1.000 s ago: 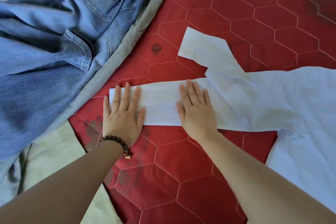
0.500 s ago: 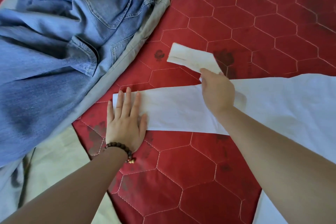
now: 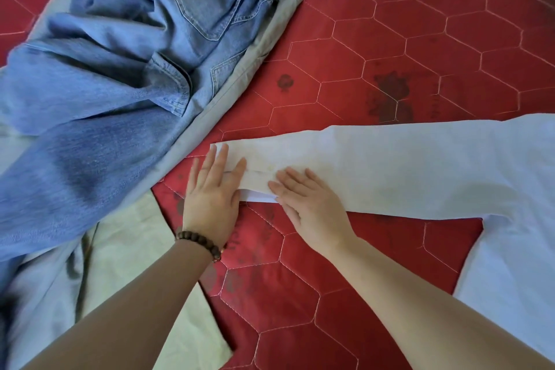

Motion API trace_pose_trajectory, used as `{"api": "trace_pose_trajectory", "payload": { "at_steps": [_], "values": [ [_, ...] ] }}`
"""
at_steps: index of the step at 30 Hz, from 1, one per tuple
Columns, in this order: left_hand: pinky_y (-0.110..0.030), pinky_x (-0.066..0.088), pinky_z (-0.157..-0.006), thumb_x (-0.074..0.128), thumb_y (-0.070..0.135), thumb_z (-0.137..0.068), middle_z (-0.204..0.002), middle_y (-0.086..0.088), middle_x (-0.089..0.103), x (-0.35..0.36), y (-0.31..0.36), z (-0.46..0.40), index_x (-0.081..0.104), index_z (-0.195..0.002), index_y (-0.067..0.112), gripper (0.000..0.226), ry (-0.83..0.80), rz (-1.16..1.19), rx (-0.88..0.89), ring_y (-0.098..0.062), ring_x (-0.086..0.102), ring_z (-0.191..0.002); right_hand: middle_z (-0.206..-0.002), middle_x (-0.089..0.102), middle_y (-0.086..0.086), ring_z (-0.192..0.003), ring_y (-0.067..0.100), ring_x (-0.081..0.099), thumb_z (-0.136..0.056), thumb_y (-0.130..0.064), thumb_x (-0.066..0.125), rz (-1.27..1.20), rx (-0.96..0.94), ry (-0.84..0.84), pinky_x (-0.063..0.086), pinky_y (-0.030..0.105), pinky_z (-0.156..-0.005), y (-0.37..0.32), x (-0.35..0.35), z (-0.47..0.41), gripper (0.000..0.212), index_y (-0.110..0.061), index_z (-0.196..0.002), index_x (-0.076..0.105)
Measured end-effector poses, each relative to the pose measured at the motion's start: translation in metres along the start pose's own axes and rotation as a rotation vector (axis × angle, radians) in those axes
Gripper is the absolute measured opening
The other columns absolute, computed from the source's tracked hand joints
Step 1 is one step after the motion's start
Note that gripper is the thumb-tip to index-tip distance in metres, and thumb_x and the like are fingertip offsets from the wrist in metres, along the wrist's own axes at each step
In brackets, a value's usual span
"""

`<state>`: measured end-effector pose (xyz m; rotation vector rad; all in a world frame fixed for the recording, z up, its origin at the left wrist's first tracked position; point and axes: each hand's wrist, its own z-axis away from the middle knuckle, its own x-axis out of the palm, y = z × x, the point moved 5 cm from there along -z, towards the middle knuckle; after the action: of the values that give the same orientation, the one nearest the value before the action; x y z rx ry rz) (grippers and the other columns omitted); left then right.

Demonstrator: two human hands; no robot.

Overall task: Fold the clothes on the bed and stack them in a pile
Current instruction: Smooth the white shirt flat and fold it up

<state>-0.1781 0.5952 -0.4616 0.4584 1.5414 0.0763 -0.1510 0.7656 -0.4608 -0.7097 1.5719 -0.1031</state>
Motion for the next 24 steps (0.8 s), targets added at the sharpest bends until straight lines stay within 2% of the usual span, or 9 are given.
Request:
{"api": "trace_pose_trajectory", "payload": {
  "at_steps": [3, 6, 10, 12, 15, 17, 20, 22, 24],
  "values": [
    [-0.062, 0.01, -0.116, 0.058, 0.004, -0.085, -0.156, -0.019, 0.026, -0.002, -0.001, 0.012, 0.05, -0.14, 0.009, 0.056, -0.117, -0.225, -0.092, -0.037, 0.018, -0.146, -0.149, 0.043, 0.012, -0.139, 0.028, 0.04, -0.099, -0.025, 0.044, 0.039, 0.007, -0.054, 0.029, 0.052, -0.114, 0.003, -0.005, 0.003, 0.04, -0.016, -0.136, 0.056],
    [-0.059, -0.001, -0.117, 0.047, 0.025, -0.081, -0.16, -0.016, 0.011, -0.003, 0.011, 0.02, 0.029, -0.15, 0.006, 0.074, -0.199, -0.25, -0.186, -0.032, 0.0, -0.149, -0.161, 0.018, 0.008, -0.148, 0.026, 0.017, -0.099, -0.03, 0.026, 0.217, 0.244, -0.036, 0.016, 0.057, -0.118, 0.038, -0.022, 0.007, 0.053, -0.018, -0.151, 0.03],
    [-0.058, -0.001, -0.118, 0.035, 0.035, -0.081, -0.161, -0.016, 0.009, 0.006, 0.079, 0.0, 0.026, -0.15, 0.004, 0.076, -0.195, -0.117, -0.029, -0.028, -0.004, -0.149, -0.163, -0.005, 0.01, -0.15, 0.027, -0.009, -0.1, -0.047, 0.016, 0.4, 0.675, -0.193, -0.001, 0.062, -0.116, 0.092, -0.031, 0.024, 0.061, -0.024, -0.156, 0.004],
    [-0.053, -0.003, -0.12, 0.029, 0.033, -0.089, -0.162, -0.013, 0.001, 0.02, 0.119, -0.016, 0.023, -0.151, 0.006, 0.068, -0.225, -0.048, 0.022, -0.026, -0.01, -0.149, -0.161, -0.014, 0.011, -0.148, 0.027, -0.016, -0.099, -0.055, 0.013, 0.345, 0.696, -0.287, -0.007, 0.061, -0.116, 0.099, -0.024, 0.029, 0.065, -0.028, -0.155, -0.005],
    [-0.046, -0.002, -0.121, 0.017, 0.032, -0.096, -0.163, -0.009, -0.002, 0.034, 0.164, -0.038, 0.02, -0.152, 0.01, 0.06, -0.229, 0.042, 0.015, -0.023, -0.012, -0.149, -0.163, -0.008, 0.004, -0.15, 0.018, -0.008, -0.103, -0.042, 0.025, 0.05, 0.449, -0.314, -0.005, 0.05, -0.12, 0.094, -0.028, 0.023, 0.058, -0.029, -0.155, 0.001],
    [-0.044, 0.0, -0.122, 0.019, 0.029, -0.099, -0.163, -0.008, 0.0, 0.04, 0.185, -0.049, 0.021, -0.152, 0.011, 0.056, -0.197, 0.081, 0.013, -0.022, -0.01, -0.149, -0.163, 0.009, 0.001, -0.15, 0.013, 0.003, -0.104, -0.024, 0.033, -0.134, 0.428, -0.128, 0.005, 0.039, -0.122, 0.108, -0.059, 0.027, 0.051, -0.024, -0.154, 0.02],
    [-0.04, -0.001, -0.122, 0.023, 0.024, -0.102, -0.163, -0.009, 0.001, 0.053, 0.216, -0.056, 0.019, -0.152, 0.009, 0.052, -0.201, 0.103, 0.068, -0.023, -0.008, -0.15, -0.161, 0.02, 0.004, -0.15, 0.019, 0.012, -0.101, -0.007, 0.037, 0.073, 0.588, 0.116, 0.014, 0.041, -0.122, 0.166, -0.115, 0.059, 0.049, -0.017, -0.149, 0.034],
    [-0.037, -0.004, -0.122, 0.023, 0.022, -0.103, -0.163, -0.008, 0.0, 0.071, 0.242, -0.059, 0.015, -0.153, 0.009, 0.053, -0.262, 0.084, 0.144, -0.022, -0.009, -0.149, -0.163, 0.01, 0.004, -0.15, 0.023, 0.002, -0.101, -0.011, 0.035, 0.236, 0.739, -0.023, 0.009, 0.051, -0.121, 0.21, -0.134, 0.085, 0.054, -0.02, -0.153, 0.024],
    [-0.035, -0.005, -0.121, 0.024, 0.019, -0.103, -0.163, -0.009, -0.003, 0.095, 0.276, -0.065, 0.009, -0.154, 0.008, 0.054, -0.341, 0.075, 0.259, -0.022, -0.01, -0.149, -0.163, -0.008, -0.001, -0.149, 0.024, -0.011, -0.103, -0.031, 0.027, 0.338, 0.871, -0.272, 0.0, 0.06, -0.118, 0.246, -0.136, 0.109, 0.057, -0.032, -0.154, 0.004]
  ]
}}
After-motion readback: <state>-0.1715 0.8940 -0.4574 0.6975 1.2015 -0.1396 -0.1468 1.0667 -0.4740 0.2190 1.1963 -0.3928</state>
